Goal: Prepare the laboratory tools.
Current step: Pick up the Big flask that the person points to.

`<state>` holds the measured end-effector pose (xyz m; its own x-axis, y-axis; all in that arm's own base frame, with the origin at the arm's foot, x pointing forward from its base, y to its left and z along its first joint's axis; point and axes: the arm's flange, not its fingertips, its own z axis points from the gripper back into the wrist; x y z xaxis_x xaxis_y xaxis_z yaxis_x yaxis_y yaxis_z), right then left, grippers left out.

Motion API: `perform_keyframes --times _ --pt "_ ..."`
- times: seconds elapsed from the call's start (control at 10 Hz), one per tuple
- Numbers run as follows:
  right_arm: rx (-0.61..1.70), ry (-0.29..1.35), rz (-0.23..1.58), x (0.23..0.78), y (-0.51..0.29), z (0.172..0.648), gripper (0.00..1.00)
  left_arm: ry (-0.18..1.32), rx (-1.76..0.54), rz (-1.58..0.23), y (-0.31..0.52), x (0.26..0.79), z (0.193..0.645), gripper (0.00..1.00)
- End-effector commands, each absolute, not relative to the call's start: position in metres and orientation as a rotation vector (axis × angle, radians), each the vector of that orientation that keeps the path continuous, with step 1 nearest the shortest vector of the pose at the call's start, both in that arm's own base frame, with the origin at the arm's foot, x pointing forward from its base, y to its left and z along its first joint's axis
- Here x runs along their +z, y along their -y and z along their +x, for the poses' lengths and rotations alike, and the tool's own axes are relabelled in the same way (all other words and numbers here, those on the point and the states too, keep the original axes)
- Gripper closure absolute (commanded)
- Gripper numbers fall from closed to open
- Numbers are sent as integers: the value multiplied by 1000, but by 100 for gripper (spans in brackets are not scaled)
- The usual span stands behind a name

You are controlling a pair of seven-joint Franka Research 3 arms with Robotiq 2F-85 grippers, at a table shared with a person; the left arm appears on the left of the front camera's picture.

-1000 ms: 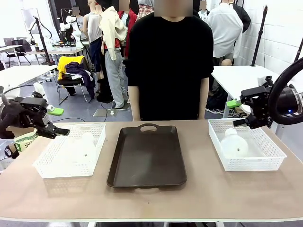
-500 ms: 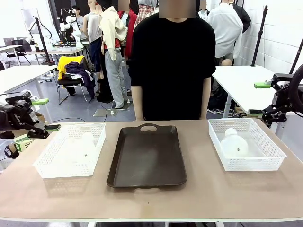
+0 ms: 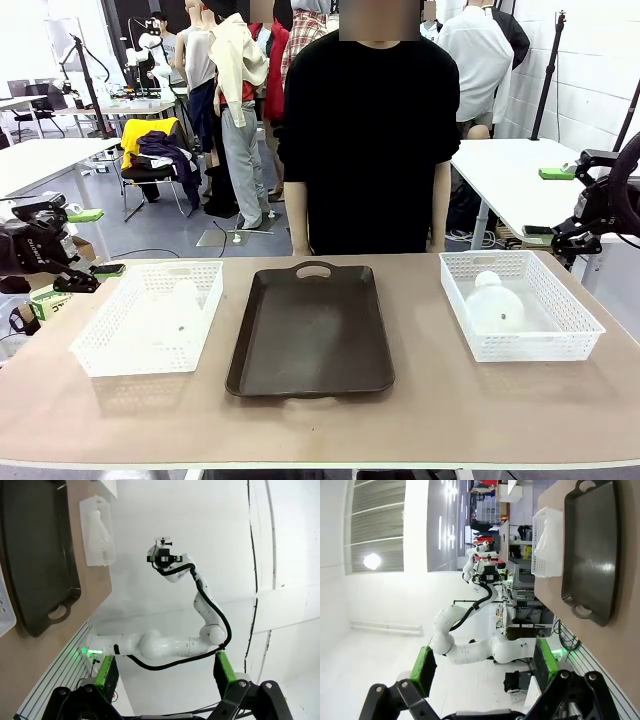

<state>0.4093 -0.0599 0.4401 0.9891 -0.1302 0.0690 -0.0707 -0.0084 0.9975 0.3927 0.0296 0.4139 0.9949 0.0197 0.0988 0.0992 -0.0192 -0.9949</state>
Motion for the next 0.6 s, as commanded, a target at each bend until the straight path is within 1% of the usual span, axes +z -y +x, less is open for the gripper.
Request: perform_keyframes --times 0.0,0.5 --pt "-68 175 1540 439 65 409 0 86 -69 -1606 -31 415 391 0" --pt "-68 175 1540 439 65 409 0 86 -69 -1606 -31 415 391 0"
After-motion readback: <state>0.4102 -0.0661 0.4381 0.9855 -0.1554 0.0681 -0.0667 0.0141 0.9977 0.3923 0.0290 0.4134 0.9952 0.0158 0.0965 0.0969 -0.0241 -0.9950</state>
